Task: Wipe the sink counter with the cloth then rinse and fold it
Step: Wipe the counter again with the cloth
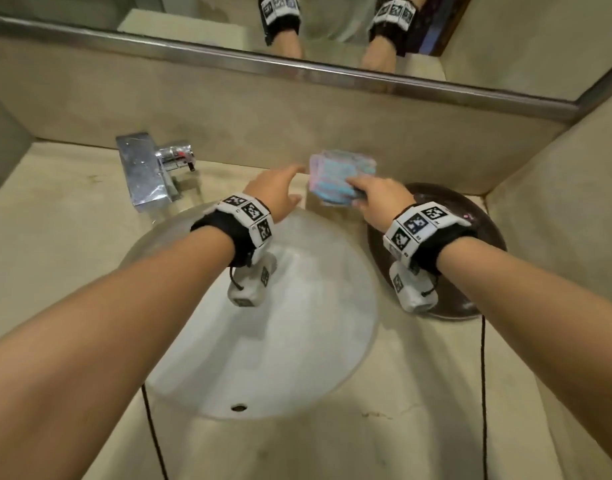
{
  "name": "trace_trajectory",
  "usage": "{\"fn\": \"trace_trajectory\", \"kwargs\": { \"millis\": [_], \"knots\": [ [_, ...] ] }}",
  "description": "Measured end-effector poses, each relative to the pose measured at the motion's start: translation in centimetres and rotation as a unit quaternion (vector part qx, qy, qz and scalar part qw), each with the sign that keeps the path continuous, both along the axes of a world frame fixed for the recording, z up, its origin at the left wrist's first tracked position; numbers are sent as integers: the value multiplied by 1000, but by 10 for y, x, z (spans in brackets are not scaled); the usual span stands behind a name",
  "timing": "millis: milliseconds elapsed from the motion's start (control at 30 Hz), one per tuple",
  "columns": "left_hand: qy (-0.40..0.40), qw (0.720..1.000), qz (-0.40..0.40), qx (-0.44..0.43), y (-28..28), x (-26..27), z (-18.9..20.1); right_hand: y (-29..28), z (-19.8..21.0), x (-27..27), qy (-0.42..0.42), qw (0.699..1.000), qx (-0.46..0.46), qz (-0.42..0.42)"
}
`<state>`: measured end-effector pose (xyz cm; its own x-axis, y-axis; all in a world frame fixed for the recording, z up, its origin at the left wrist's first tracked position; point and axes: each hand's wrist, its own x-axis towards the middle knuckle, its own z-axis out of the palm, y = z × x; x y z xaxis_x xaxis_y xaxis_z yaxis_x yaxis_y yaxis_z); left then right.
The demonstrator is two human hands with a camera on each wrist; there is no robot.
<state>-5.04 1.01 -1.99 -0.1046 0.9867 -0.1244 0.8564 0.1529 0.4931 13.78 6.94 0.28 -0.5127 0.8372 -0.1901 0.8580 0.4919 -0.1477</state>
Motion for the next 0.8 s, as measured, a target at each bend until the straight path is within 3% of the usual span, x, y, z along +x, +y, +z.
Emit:
{"fn": "trace_trajectory", "kwargs": {
  "millis": [67, 200, 400, 500, 800],
  "knots": [
    [-4, 999, 0, -53, -11, -5, -21, 5, -28, 3, -44, 998, -50, 6],
    [-6, 992, 1, -125, -45, -26, -57, 19, -55, -8, -6, 996, -73, -41],
    [-40, 987, 58, -142, -73, -64, -78, 24, -89, -46, -116, 986, -94, -67],
    [-61, 984, 84, -143, -81, -79, -83, 18, -97, -63, -131, 985, -83, -72],
    [-123, 974, 135, -136, -103, -103, -82, 9, -93, -159, -127, 985, -74, 85]
  ]
}}
